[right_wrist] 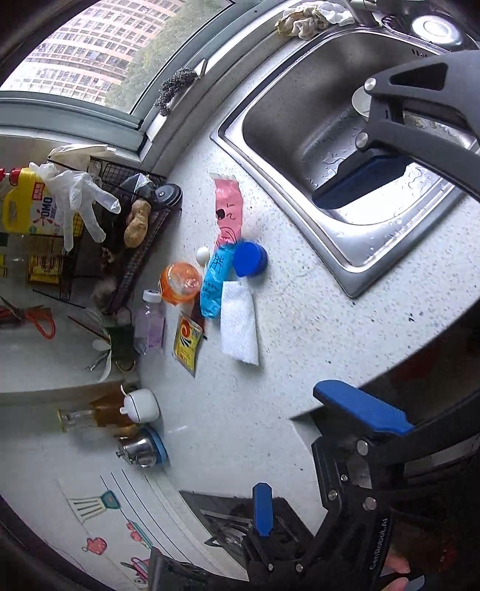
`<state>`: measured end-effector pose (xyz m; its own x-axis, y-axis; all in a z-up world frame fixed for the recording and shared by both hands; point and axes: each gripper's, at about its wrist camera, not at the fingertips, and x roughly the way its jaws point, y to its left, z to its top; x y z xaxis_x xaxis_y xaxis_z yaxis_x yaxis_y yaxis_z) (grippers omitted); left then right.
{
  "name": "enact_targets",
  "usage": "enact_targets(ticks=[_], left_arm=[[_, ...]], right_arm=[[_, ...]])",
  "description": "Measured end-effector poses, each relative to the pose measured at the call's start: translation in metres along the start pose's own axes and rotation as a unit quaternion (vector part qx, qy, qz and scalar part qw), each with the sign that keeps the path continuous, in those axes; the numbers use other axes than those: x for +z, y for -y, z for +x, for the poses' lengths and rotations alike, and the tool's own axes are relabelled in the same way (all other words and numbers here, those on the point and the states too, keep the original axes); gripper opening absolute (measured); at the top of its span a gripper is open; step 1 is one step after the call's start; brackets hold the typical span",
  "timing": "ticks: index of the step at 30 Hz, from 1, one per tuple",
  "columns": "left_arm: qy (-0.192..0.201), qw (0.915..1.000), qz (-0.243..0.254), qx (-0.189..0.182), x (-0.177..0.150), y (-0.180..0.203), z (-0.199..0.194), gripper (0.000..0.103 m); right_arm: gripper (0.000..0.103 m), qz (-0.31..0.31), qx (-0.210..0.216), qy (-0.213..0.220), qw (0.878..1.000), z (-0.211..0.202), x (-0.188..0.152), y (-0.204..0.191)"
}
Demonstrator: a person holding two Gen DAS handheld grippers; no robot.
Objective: Collect trash
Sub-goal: 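Raise both open tools back toward the counter, then grasp the white wipe with the left tool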
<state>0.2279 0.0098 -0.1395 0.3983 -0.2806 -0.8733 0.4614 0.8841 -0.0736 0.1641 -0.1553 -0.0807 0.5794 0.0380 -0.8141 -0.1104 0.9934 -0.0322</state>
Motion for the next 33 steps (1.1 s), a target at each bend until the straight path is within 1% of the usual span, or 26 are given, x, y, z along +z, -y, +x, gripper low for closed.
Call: enact_targets(ticks=[3, 5, 8, 13, 19, 25, 27, 28, 29, 31, 33], left_arm=[[-0.01, 0.9999, 0.004, -0.006, 0.025, -0.003, 0.018, 0.096], [-0.023, 0.9997, 0.003, -0.009, 0.04, -0.004, 0.037, 0.096], [-0.042, 0.999, 0.003, -0.015, 0.057, -0.006, 0.065, 0.096], [-0.062, 0.9973, 0.004, -0.039, 0.077, -0.011, 0.103, 0.096], [-0.085, 0.9958, 0.026, -0.023, 0.091, -0.017, 0.139, 0.096], [-0.095, 0.9939, 0.024, -0.051, 0.094, -0.018, 0.154, 0.095], [-0.088, 0.9946, 0.031, -0.045, 0.095, -0.016, 0.153, 0.082], [-0.086, 0.9947, 0.035, -0.044, 0.096, -0.014, 0.152, 0.078], [-0.083, 0.9948, 0.037, -0.044, 0.097, -0.013, 0.151, 0.069], [-0.082, 0.9947, 0.038, -0.048, 0.097, -0.011, 0.148, 0.057], [-0.084, 0.9944, 0.039, -0.051, 0.095, -0.009, 0.145, 0.031]], right_arm=[[0.094, 0.012, -0.002, -0.013, 1.0, 0.02, 0.016, 0.017], [0.094, 0.015, -0.003, -0.023, 1.0, 0.033, 0.024, 0.027], [0.094, 0.019, -0.003, -0.036, 0.999, 0.055, 0.034, 0.042], [0.094, 0.021, 0.0, -0.051, 0.998, 0.087, 0.048, 0.057], [0.094, 0.031, 0.004, -0.065, 0.997, 0.111, 0.055, 0.068], [0.094, 0.037, 0.005, -0.07, 0.997, 0.119, 0.06, 0.07], [0.094, 0.038, 0.004, -0.068, 0.997, 0.118, 0.059, 0.07], [0.094, 0.042, 0.004, -0.066, 0.997, 0.117, 0.059, 0.071], [0.094, 0.045, 0.004, -0.065, 0.997, 0.116, 0.059, 0.073], [0.094, 0.045, 0.002, -0.063, 0.997, 0.115, 0.059, 0.074], [0.094, 0.046, 0.001, -0.062, 0.997, 0.112, 0.058, 0.074]])
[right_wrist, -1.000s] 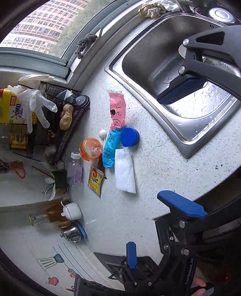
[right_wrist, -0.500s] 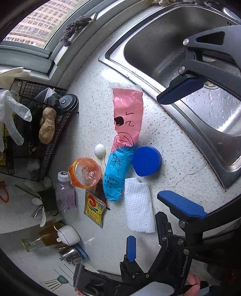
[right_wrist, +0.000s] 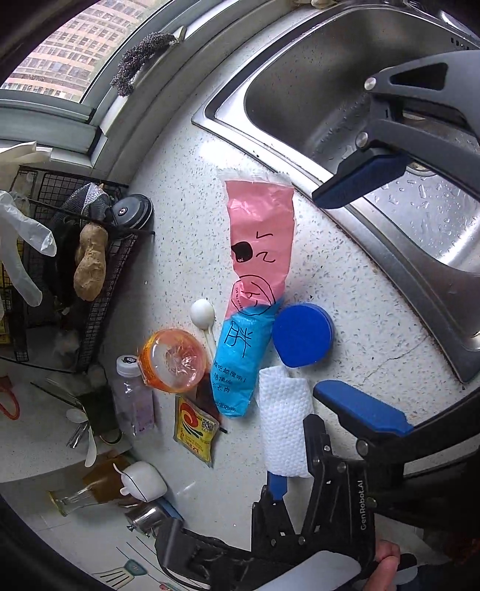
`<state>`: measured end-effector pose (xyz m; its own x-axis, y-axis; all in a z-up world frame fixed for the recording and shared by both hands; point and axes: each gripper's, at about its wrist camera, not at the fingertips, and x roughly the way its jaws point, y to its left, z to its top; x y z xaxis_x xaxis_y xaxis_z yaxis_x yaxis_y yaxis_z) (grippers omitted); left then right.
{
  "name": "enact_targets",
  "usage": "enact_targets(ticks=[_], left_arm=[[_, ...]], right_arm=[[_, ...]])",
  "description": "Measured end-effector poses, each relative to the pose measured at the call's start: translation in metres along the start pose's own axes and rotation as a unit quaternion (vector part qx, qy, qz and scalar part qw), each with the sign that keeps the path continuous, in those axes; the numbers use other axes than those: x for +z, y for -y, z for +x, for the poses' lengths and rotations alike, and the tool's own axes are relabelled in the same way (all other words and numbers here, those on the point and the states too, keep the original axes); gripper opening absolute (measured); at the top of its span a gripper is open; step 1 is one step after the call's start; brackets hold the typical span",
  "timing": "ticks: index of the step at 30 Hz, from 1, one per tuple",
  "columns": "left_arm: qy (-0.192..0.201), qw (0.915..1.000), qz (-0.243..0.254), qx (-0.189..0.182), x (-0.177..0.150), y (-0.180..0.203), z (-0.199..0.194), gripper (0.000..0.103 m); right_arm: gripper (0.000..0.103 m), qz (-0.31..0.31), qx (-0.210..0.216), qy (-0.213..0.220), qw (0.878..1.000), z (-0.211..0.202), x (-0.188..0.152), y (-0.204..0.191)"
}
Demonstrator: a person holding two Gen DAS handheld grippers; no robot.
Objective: Collect trash
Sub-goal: 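Grasp the white wipe with the left tool, then grasp the orange snack bag with the right tool while the left tool holds the wipe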
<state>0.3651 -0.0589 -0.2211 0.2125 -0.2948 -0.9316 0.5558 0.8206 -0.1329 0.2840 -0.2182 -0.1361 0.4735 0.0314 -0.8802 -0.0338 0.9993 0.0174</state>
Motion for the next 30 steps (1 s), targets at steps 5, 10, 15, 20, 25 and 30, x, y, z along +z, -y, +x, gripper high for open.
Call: enact_targets(ticks=[5, 10, 15, 20, 25, 30], left_arm=[[-0.004, 0.9999, -0.009, -0.006, -0.012, 0.009, -0.009, 0.009], [0.027, 0.9992, -0.03, 0.01, -0.023, 0.007, -0.045, 0.009], [0.049, 0.9961, -0.061, 0.039, -0.019, -0.022, -0.075, 0.009], [0.061, 0.991, -0.097, 0.07, -0.001, -0.059, -0.085, 0.009], [0.062, 0.9872, -0.126, 0.076, 0.02, -0.085, -0.072, 0.009], [0.055, 0.9845, -0.146, 0.081, 0.041, -0.105, -0.046, 0.009]], right_arm=[[0.094, -0.003, 0.003, 0.004, 1.0, -0.009, -0.003, -0.005], [0.094, -0.004, 0.022, 0.006, 1.0, -0.021, 0.005, -0.013], [0.094, -0.031, 0.041, 0.027, 0.998, -0.025, 0.034, -0.032], [0.094, -0.065, 0.047, 0.035, 0.996, -0.011, 0.071, -0.046], [0.094, -0.086, 0.057, 0.019, 0.994, 0.02, 0.104, -0.054], [0.094, -0.107, 0.059, 0.009, 0.993, 0.053, 0.126, -0.058]])
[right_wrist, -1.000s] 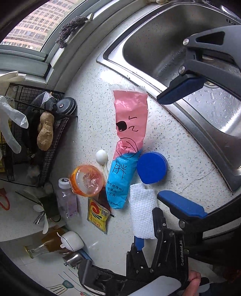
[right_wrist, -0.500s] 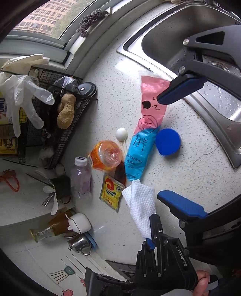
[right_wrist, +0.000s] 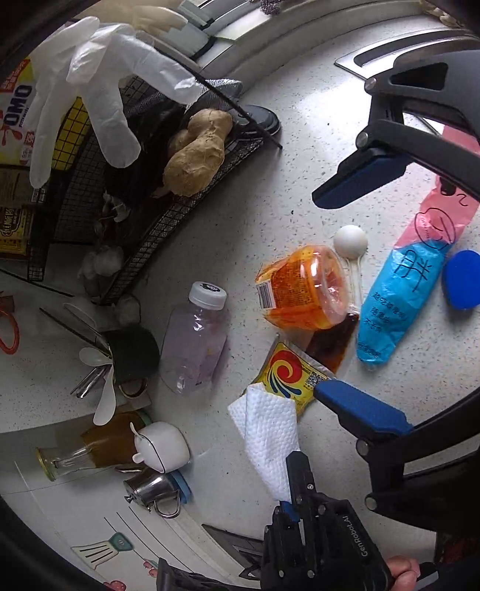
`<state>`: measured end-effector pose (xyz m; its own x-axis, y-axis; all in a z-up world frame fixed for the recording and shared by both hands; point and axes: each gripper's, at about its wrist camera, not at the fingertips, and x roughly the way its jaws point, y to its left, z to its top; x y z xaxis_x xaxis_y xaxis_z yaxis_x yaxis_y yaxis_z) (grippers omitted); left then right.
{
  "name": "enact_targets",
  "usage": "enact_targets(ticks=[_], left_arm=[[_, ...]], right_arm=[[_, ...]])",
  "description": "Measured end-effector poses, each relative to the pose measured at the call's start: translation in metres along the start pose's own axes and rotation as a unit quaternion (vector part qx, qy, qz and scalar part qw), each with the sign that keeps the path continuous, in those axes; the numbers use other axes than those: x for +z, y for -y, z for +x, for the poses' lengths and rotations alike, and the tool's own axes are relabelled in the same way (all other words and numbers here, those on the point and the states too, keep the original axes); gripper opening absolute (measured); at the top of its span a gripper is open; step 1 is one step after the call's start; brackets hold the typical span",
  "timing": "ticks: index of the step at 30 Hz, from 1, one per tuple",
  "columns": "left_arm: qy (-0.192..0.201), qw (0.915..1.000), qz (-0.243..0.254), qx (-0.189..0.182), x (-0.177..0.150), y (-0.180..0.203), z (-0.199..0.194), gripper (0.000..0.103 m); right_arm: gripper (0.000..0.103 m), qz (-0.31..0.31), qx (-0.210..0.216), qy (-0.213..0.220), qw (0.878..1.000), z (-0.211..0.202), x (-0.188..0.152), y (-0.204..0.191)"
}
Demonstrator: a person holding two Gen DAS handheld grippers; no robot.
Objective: Collect trash
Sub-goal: 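Grasp the orange snack bag with the right tool while the left tool holds the wipe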
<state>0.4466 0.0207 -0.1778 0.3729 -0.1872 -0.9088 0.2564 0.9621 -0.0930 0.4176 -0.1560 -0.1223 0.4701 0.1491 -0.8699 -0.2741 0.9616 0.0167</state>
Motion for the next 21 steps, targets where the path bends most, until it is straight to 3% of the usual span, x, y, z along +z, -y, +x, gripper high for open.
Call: enact_targets(ticks=[9, 14, 21], left_arm=[[-0.029, 0.9994, -0.018, -0.002, 0.014, -0.004, 0.039, 0.009], [-0.028, 0.9995, -0.01, 0.003, 0.014, -0.002, 0.041, 0.009], [-0.008, 0.9999, -0.009, -0.008, 0.001, 0.0, 0.011, 0.009]], right_arm=[[0.094, -0.004, 0.024, -0.052, 0.998, 0.056, 0.01, 0.012], [0.066, 0.0, 0.043, -0.073, 0.996, 0.069, 0.006, 0.015], [0.066, -0.004, 0.026, -0.014, 1.0, 0.027, 0.0, 0.008]])
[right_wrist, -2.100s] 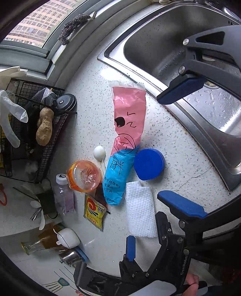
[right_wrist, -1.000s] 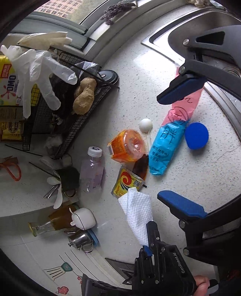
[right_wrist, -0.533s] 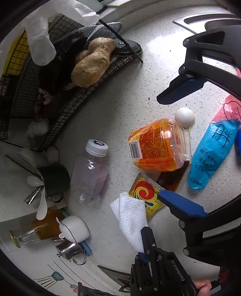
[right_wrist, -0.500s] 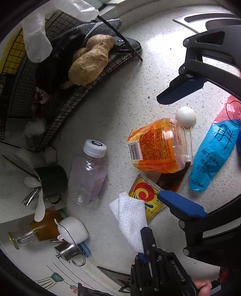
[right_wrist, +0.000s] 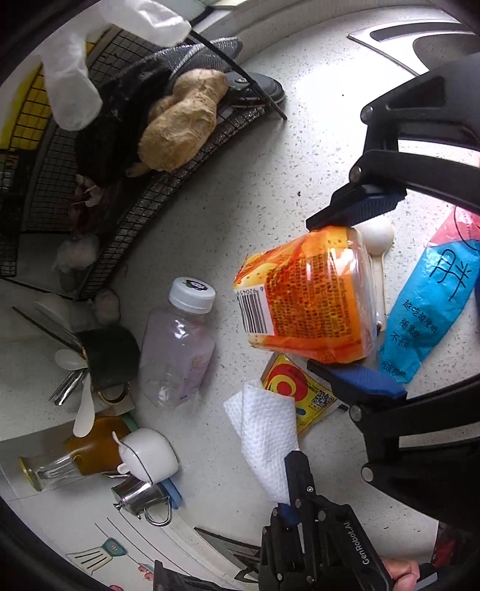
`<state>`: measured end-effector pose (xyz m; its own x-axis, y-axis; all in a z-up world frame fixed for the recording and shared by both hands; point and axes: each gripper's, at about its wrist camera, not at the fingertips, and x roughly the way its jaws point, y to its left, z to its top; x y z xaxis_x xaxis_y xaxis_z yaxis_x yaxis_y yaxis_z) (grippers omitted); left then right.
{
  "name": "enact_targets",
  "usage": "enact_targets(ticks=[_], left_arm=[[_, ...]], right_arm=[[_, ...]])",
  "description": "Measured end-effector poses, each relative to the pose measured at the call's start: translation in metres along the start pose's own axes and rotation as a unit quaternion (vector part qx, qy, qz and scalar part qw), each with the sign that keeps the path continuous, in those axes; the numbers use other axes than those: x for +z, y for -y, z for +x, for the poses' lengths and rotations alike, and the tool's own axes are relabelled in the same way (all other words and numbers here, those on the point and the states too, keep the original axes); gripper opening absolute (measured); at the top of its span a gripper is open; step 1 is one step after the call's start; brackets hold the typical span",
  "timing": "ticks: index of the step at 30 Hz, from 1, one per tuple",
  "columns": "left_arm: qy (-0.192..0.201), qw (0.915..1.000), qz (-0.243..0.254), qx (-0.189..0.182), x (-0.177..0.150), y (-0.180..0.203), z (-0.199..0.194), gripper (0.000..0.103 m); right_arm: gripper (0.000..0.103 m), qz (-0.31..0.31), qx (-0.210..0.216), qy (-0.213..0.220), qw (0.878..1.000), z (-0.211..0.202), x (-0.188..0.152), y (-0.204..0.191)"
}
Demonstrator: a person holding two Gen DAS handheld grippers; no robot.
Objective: Collect trash
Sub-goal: 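Grasp the orange snack bag with the right tool while the left tool holds the wipe, then lower the wipe and orange bag into the red bin and open both tools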
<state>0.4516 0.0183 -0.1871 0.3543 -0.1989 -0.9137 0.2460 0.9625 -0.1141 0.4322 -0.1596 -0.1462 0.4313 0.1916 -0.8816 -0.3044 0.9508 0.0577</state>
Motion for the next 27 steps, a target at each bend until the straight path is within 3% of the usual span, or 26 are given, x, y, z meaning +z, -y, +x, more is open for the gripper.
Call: enact_targets(ticks=[5, 13, 21, 27], left_arm=[[0.014, 0.9999, -0.001, -0.005, -0.024, 0.001, -0.03, 0.009], [0.032, 0.9992, 0.022, -0.003, -0.087, -0.003, -0.087, 0.009], [0.029, 0.9986, 0.045, -0.005, -0.19, 0.003, -0.142, 0.009], [0.013, 0.9987, 0.049, -0.005, -0.272, 0.003, -0.161, 0.009]], right_arm=[[0.066, -0.003, -0.002, 0.012, 1.0, -0.032, -0.011, -0.016], [0.066, 0.0, -0.005, 0.027, 1.0, -0.09, -0.064, -0.054], [0.066, 0.015, 0.001, 0.03, 0.999, -0.136, -0.135, -0.106], [0.066, 0.023, 0.006, 0.019, 1.0, -0.158, -0.2, -0.147]])
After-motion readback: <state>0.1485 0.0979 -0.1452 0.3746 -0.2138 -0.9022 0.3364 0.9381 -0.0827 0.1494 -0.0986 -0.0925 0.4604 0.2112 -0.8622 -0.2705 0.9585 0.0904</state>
